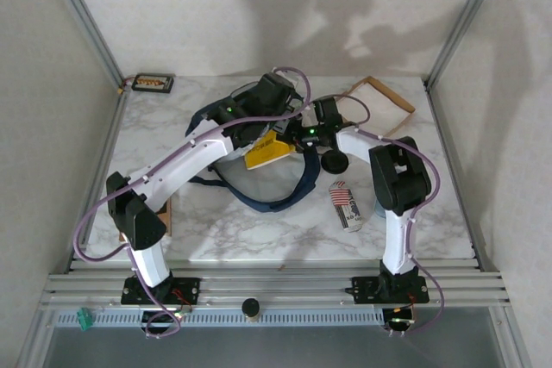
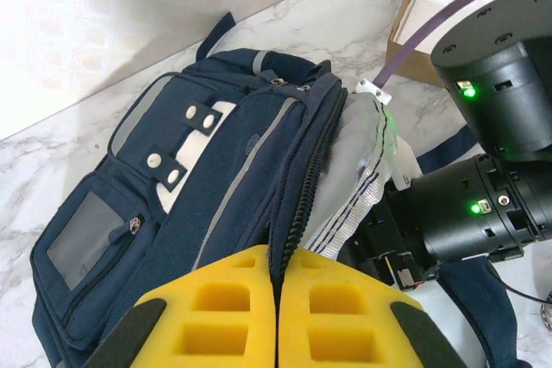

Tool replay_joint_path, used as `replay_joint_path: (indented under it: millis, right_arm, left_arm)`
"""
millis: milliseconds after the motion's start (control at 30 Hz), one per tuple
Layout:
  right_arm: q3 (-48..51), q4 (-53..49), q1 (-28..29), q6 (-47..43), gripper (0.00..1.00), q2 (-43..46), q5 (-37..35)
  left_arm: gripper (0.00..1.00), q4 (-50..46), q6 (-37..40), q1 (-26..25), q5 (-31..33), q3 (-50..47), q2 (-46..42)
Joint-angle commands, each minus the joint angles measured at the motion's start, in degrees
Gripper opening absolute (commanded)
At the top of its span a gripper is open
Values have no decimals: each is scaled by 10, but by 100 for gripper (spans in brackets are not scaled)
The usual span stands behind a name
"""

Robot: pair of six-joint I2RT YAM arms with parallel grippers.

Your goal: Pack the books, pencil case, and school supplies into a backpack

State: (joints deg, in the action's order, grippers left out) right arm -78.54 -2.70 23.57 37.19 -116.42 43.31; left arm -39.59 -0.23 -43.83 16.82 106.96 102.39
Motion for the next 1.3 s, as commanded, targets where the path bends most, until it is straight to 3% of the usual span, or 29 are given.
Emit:
replay_joint_path:
  millis: [0,167,233,333,433,700,800,900,1100,1133,1267]
  right_arm:
    - [-22,-87,-3,-68,61,44,-86]
    - [49,-169,13,-114,67,138,-195]
    - [91,-163,22,-109,67,171,-206]
    - [154,-109,59,-68,59,197,-192]
    - [170,-65,93,-42,48,166,-203]
    - [73,9,92,-46,28,80,-309]
    - [53,42,84,-57,27,64,-332]
    - [58,36,76,-68,28,75,-300]
    - [190,29,66,-77,38,210,-274]
    - [211,13,64,-77,39,244,-290]
    - [248,-65,56,-75,49,359,-363]
  left_arm:
    - [0,43,-14,-3,49,40,-12]
    - [0,51,-24,0,58,56,4]
    - [0,47,-25,0,55,66,16]
    - [0,46,-36,-1,47,66,28]
    - [0,50,-42,-3,37,64,34]
    - [0,51,-61,-6,-17,34,22]
    - [0,62,-78,-7,-20,13,17]
    - [0,70,-99,-7,-15,2,21]
    - [0,95,-140,-4,-13,-12,51]
    - [2,99,-150,-3,-22,-14,56]
    - [34,111,-181,2,-114,-46,40]
